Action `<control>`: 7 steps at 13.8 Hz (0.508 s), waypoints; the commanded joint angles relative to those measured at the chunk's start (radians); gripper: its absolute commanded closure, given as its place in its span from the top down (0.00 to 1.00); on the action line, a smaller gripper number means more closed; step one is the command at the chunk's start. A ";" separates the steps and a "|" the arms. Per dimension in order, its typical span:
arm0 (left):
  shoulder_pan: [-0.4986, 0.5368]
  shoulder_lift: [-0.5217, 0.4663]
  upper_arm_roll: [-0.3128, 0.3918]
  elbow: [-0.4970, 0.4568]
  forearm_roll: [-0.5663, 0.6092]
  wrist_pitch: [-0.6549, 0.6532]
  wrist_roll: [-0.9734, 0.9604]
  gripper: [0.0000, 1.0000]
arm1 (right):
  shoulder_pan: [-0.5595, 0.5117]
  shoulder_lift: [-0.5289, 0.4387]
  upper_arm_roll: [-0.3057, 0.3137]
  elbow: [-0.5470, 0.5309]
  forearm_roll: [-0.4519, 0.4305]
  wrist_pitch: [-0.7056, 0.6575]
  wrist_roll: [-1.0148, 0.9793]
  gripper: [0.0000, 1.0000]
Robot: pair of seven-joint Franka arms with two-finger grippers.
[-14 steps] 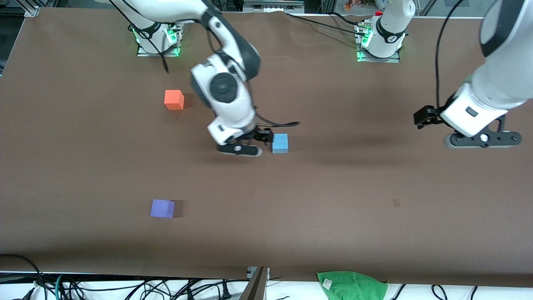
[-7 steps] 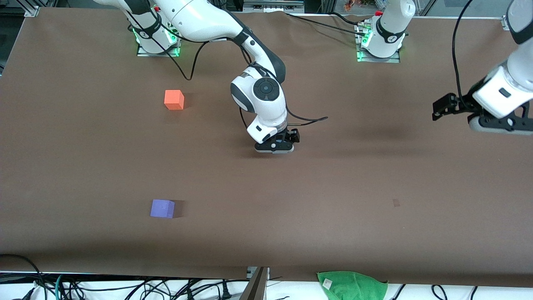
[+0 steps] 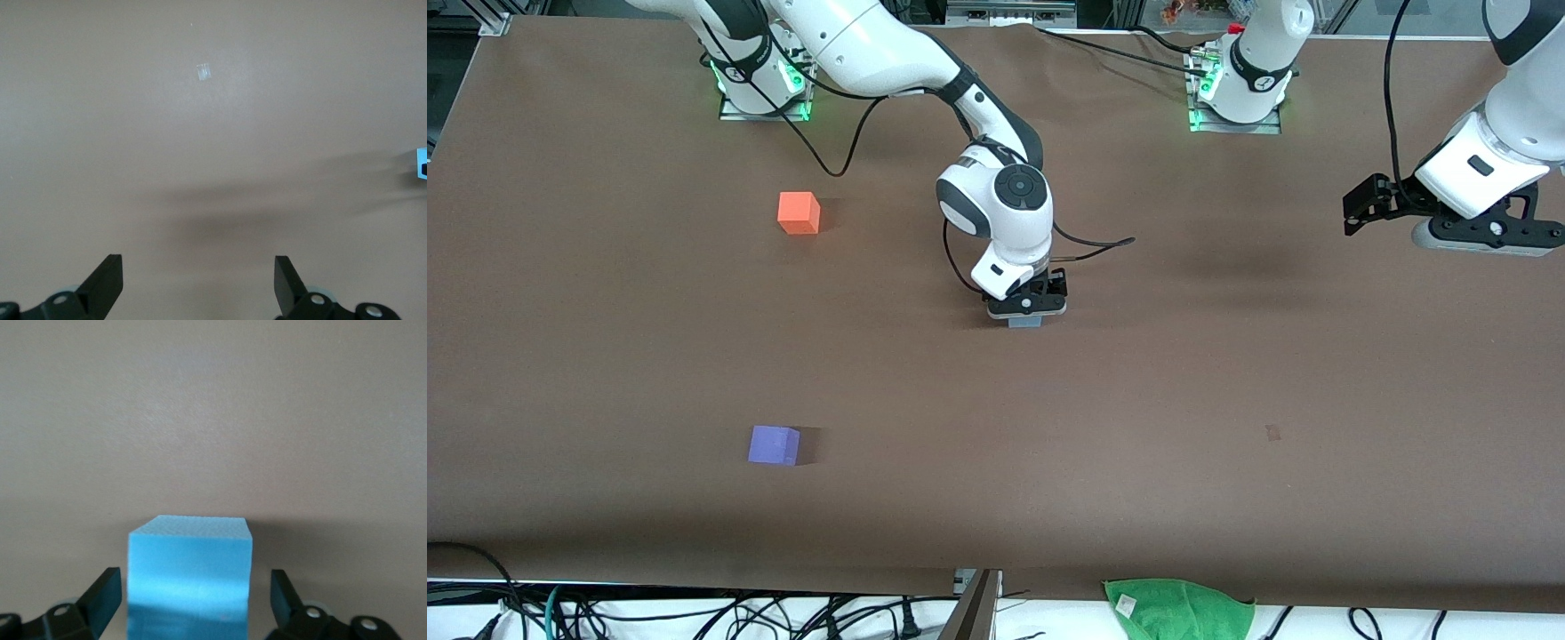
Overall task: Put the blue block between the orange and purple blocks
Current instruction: 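Close the right gripper on the blue cube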
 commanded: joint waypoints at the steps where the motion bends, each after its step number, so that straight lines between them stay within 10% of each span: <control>1: 0.000 0.021 0.001 0.039 0.017 -0.036 0.007 1.00 | -0.006 0.005 -0.010 0.023 -0.015 -0.006 -0.008 0.66; 4: 0.000 0.023 0.001 0.039 0.012 -0.036 0.005 1.00 | -0.074 -0.013 -0.004 0.026 -0.009 -0.015 -0.028 0.19; 7: -0.001 0.023 0.001 0.041 0.011 -0.037 0.004 1.00 | -0.161 -0.073 -0.003 0.020 0.026 -0.109 -0.138 0.04</control>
